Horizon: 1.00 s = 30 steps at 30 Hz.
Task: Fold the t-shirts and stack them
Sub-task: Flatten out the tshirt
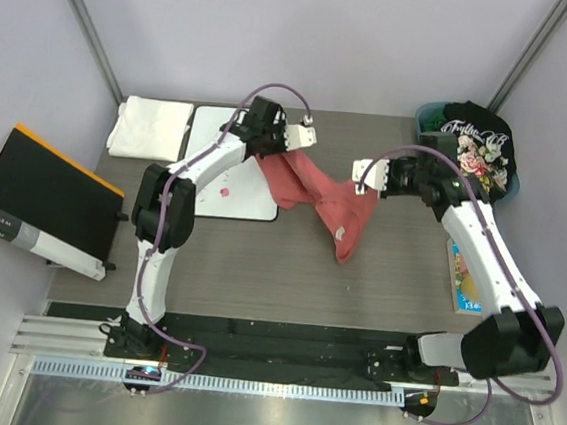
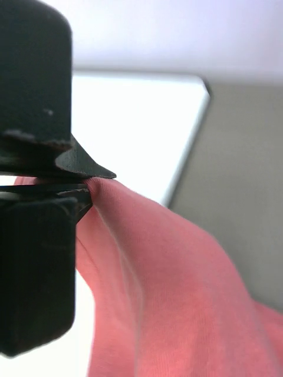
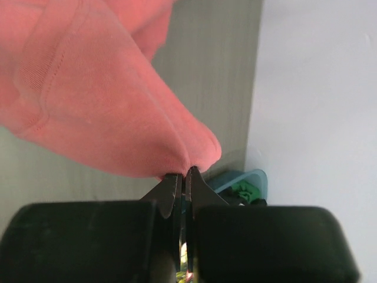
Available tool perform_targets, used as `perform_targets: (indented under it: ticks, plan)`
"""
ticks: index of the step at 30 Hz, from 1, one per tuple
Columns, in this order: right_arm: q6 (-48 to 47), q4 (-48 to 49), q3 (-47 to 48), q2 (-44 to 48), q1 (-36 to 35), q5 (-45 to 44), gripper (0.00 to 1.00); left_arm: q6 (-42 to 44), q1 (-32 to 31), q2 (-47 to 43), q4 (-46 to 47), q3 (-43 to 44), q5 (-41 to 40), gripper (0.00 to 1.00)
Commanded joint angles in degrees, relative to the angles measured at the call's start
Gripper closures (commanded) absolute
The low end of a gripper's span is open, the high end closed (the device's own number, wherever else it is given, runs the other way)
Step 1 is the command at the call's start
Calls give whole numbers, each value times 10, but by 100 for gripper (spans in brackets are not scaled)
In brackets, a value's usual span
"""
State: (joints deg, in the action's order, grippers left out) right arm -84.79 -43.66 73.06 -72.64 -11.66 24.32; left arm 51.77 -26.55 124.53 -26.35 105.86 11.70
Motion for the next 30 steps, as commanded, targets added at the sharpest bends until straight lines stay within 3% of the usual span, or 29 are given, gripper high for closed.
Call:
perform_targets:
  ticks: [1, 6, 10, 12, 15, 16, 17, 18, 19, 20, 21, 22, 23, 24, 26, 27, 30]
  plan:
    - [48, 309, 30, -64, 24, -50, 99, 43, 17, -53, 165, 31, -192, 100]
    - [88, 422, 131, -133, 42, -52, 99, 88, 25, -54, 407, 52, -281, 100]
    - [104, 434, 171, -134, 49, -22, 99, 140, 26, -70, 559, 27, -307, 100]
    - [85, 388, 146, -106, 52, 12, 99, 165, 27, -94, 628, -55, -296, 100]
    - [28, 253, 83, -56, 54, 48, 99, 205, 31, -165, 636, -228, -242, 100]
    - [11, 210, 64, -40, 54, 55, 99, 211, 32, -189, 622, -278, -221, 100]
    - [-15, 159, 32, -28, 54, 63, 98, 220, 32, -242, 546, -368, -198, 100]
    - [-46, 49, 17, -16, 54, 73, 95, 223, 34, -278, 500, -409, -134, 100]
    - [-99, -11, 3, 5, 54, 74, 82, 232, 36, -311, 436, -443, -92, 100]
    - [-134, -73, -11, 9, 55, 72, 70, 248, 41, -376, 270, -485, -55, 100]
    - [-147, -169, -16, 15, 53, 60, 48, 270, 46, -405, 197, -502, -12, 100]
    - [-157, -210, -17, 19, 52, 57, 15, 289, 51, -429, 126, -513, 58, 100]
    - [-148, -239, -13, 19, 53, 53, 7, 305, 54, -466, -5, -516, 84, 95]
    - [-143, -281, -8, 18, 52, 50, 1, 314, 54, -474, -51, -517, 96, 70]
    - [-105, -296, 11, 15, 52, 41, 1, 325, 54, -484, -139, -502, 116, 45]
    - [-87, -289, 18, 12, 52, 39, 0, 323, 54, -479, -154, -493, 115, 36]
    - [3, -247, 52, -12, 52, 48, 0, 281, 57, -430, -171, -434, 101, 26]
